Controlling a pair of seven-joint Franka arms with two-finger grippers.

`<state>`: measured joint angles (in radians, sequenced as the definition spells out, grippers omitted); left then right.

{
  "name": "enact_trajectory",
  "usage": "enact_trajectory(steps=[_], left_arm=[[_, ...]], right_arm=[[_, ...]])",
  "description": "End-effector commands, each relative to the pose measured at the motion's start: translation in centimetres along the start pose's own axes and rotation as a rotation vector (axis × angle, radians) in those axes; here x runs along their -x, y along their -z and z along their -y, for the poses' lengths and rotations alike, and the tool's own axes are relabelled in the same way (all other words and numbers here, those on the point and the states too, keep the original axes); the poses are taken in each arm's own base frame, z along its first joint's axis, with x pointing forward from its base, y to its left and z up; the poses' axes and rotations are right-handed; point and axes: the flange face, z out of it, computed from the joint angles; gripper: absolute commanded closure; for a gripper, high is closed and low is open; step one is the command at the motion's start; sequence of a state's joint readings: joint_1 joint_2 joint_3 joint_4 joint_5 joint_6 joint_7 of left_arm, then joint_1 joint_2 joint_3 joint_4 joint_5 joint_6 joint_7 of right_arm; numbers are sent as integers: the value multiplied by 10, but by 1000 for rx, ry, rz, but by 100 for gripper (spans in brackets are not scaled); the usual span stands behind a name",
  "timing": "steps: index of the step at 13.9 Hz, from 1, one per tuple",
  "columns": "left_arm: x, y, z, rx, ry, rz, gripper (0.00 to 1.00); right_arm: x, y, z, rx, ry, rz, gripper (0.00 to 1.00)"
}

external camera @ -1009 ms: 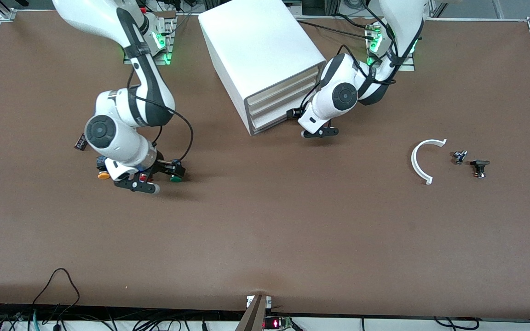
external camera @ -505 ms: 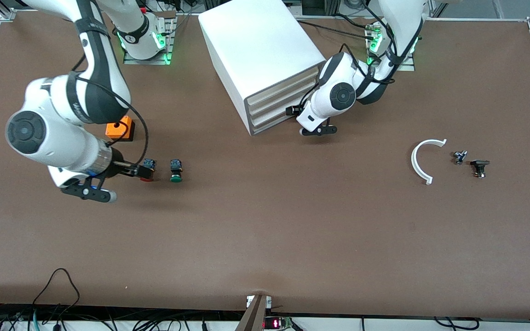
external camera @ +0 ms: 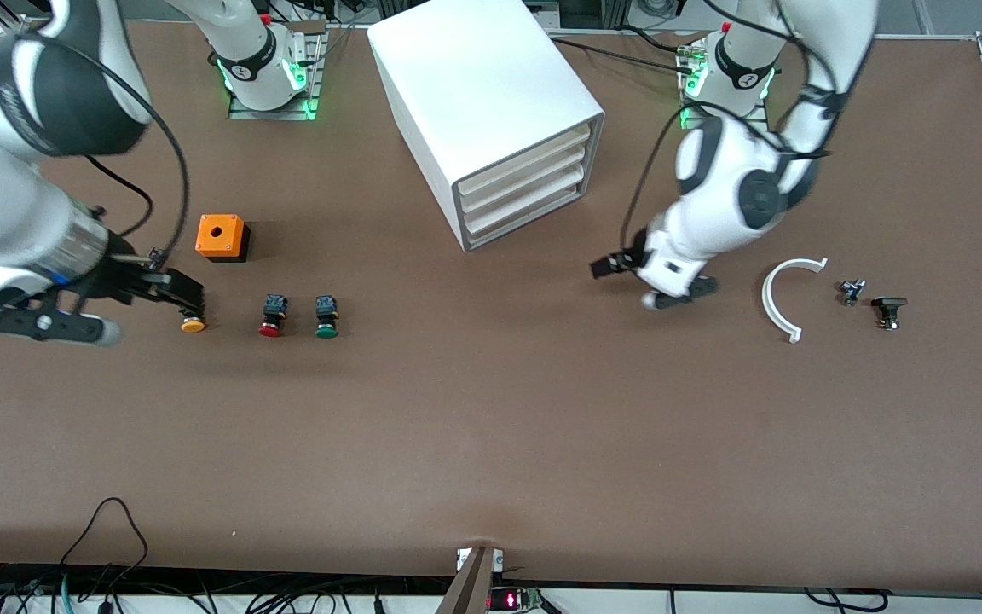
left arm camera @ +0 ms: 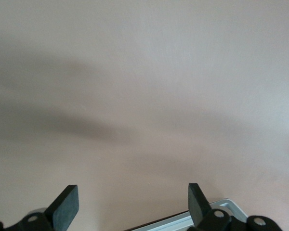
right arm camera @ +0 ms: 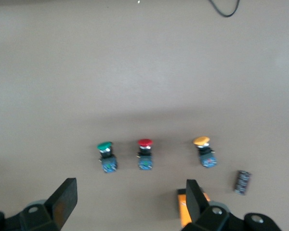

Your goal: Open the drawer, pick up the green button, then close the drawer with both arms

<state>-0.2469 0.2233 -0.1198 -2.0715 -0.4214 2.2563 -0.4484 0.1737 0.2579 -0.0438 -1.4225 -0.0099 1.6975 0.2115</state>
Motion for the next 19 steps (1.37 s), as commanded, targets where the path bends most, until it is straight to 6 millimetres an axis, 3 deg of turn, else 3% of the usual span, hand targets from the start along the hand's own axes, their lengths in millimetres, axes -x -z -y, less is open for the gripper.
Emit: enact_trajectory(steps=[1, 2, 5, 7, 9, 12, 15, 19], left_arm=[[-1, 80, 24, -71, -128, -60, 0], [4, 109, 31, -136, -181, -76, 0], [7, 212, 56, -236, -241, -87, 0], [0, 266, 85, -257, -253, -73, 0], [-11, 300, 117, -246, -269, -81, 0], [-21, 306, 115, -334, -307, -80, 0], [-20, 307, 111, -333, -314, -83, 0], [-22, 308, 111, -329, -312, -91, 0]], right_arm=[[22, 35, -58, 36, 88, 35, 0], [28, 44, -81, 37, 101, 40, 0], [42, 51, -108, 46, 127, 65, 0], [43, 50, -112, 43, 135, 69, 0], [44, 46, -115, 25, 124, 78, 0], [61, 41, -116, -17, 84, 79, 0], [91, 32, -134, -20, 50, 41, 0], [95, 37, -137, -13, 25, 20, 0]])
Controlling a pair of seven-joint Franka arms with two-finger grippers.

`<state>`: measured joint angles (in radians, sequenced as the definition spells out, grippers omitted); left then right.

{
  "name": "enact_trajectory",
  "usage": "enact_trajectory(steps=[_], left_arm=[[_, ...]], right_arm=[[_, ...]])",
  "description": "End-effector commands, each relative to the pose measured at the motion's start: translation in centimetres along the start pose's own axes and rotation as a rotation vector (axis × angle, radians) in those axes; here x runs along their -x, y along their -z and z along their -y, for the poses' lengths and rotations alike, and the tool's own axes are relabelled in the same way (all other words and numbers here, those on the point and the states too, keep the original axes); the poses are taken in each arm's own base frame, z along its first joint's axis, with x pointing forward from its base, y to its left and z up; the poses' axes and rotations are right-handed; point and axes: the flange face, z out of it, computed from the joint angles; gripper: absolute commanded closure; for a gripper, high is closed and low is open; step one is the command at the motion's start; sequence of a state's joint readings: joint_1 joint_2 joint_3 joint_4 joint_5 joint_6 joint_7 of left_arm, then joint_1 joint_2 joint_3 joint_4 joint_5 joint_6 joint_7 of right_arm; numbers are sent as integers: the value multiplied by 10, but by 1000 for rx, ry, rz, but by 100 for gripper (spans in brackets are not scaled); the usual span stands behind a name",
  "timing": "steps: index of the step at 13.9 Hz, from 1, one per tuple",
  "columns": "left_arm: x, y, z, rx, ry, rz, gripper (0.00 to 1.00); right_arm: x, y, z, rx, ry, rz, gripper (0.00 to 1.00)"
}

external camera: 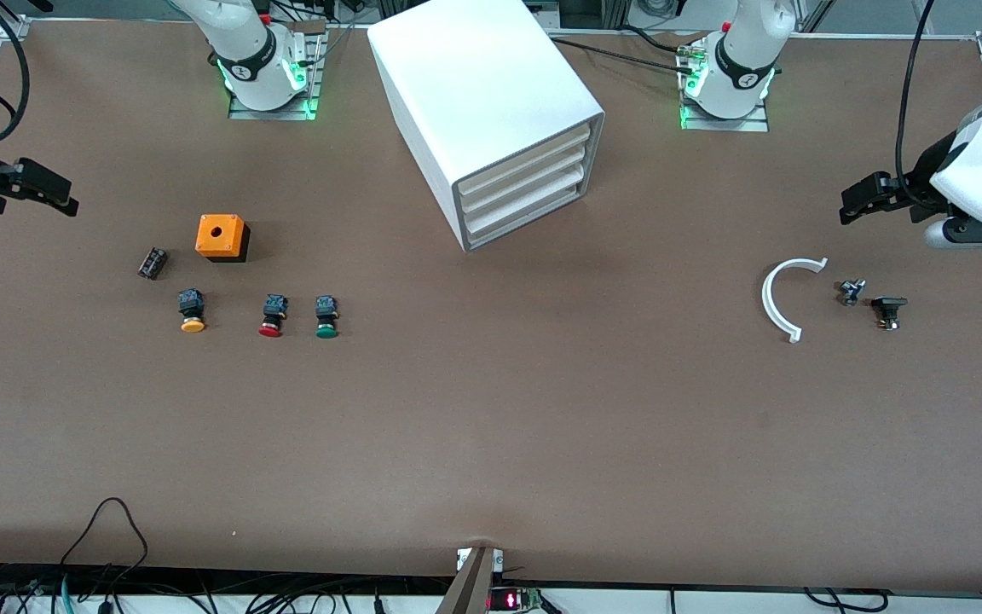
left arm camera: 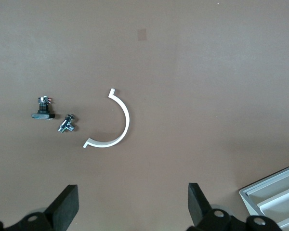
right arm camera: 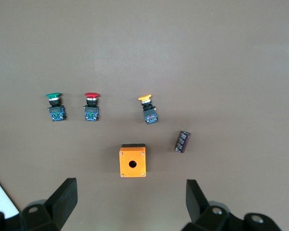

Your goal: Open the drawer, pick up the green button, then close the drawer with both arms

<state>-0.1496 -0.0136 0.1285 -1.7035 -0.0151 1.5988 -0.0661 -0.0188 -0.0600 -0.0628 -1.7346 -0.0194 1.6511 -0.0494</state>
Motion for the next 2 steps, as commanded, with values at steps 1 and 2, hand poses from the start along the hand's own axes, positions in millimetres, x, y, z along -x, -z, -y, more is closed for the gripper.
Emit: enact_trajectory(steps=[1, 2], left_arm=[[-3, 7, 2, -26, -16, -1, 0], [-3, 7, 2, -25, -16, 1, 0]], right_arm=[[8, 2, 6, -9, -33, -28, 0], [7, 1, 6, -9, -33, -30, 0]])
